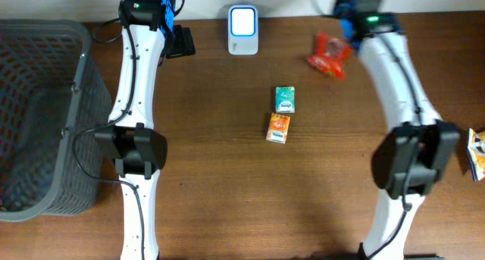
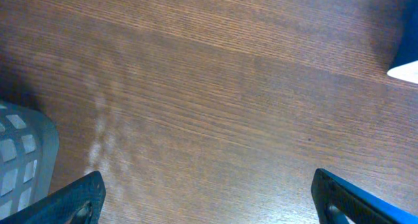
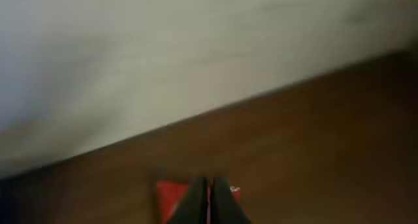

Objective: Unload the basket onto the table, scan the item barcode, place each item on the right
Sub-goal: 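Carry the red bag right and drop it at the table's right edge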

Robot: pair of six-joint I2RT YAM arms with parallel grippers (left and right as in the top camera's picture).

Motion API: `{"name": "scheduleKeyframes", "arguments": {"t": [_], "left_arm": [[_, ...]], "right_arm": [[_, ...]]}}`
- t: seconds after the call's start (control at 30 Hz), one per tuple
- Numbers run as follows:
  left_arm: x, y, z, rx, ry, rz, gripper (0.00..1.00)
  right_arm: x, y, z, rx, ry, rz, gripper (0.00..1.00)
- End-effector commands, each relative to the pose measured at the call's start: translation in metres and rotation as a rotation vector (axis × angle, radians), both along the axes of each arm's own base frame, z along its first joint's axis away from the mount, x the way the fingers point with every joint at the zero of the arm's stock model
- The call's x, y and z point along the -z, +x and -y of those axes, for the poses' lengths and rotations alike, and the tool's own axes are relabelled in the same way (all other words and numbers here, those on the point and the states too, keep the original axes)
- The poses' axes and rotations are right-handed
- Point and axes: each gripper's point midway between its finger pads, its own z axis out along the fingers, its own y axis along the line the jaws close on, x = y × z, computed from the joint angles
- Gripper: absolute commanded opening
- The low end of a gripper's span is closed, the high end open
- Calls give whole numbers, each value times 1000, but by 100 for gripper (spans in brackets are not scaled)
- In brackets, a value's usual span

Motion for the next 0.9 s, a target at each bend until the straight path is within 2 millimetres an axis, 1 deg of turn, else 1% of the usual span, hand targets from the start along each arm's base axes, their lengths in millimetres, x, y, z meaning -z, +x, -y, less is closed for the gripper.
{"name": "scheduleKeyframes", "arguments": {"t": [0.0, 0.03, 0.07, 0.1, 0.13, 0.17, 0.2, 0.23, 0.3, 0.33, 0.4, 0.47, 0.5, 0.53, 0.57, 0.63, 0.67, 0.7, 0.73, 0.77, 0.8, 0.83, 0.87], "left_arm": [[0, 0, -2, -14, -10, 1, 99], [0, 0, -2, -14, -10, 1, 99], [0, 0, -2, -14, -10, 1, 99], [0, 0, -2, -14, -10, 1, 99], [0, 0, -2, -14, -10, 1, 99], [0, 0, -2, -14, -10, 1, 99], [0, 0, -2, -13, -10, 1, 99], [0, 0, -2, -13, -10, 1, 99], [0, 0, -2, -13, -10, 1, 99], [0, 0, -2, -14, -10, 1, 99], [0, 0, -2, -14, -10, 1, 99], [0, 0, -2, -13, -10, 1, 99], [0, 0, -2, -13, -10, 1, 99], [0, 0, -2, -14, -10, 1, 99], [0, 0, -2, -14, -10, 1, 99], [0, 0, -2, -14, -10, 1, 99], [0, 0, -2, -14, -10, 1, 99], [0, 0, -2, -14, -10, 1, 99], [0, 0, -2, -14, -10, 1, 99], [0, 0, -2, -14, -10, 1, 99], [0, 0, -2, -14, -10, 1, 99], [0, 0, -2, -14, -10, 1, 99], [0, 0, -2, -14, -10, 0, 99]], "right_arm": [[11, -28, 73, 137, -6, -96, 4], [18, -38, 91, 159, 11, -133, 4], [26, -43, 97, 136, 52, -163, 4], [38, -46, 87, 19, 157, -206, 4], [42, -46, 71, -80, 214, -219, 4], [44, -45, 51, -189, 284, -222, 7], [46, -44, 35, -247, 335, -221, 17], [52, -43, 27, -260, 354, -231, 29], [68, -41, 11, -257, 384, -267, 69], [91, -39, -2, -255, 391, -317, 98], [123, -43, 1, -125, 400, -388, 100], [179, -47, -4, -72, 420, -492, 99], [191, -47, -4, -66, 425, -509, 100], [209, -46, -4, -62, 428, -528, 94], [223, -45, -3, -58, 425, -540, 70], [237, -47, 5, -23, 393, -560, 41], [238, -49, 13, 5, 360, -565, 24], [234, -50, 25, 38, 325, -560, 4], [231, -51, 33, 58, 311, -555, 4], [226, -53, 46, 88, 295, -548, 4], [220, -56, 64, 128, 280, -542, 4], [211, -65, 95, 192, 269, -534, 4], [205, -73, 119, 240, 271, -532, 4]]}}
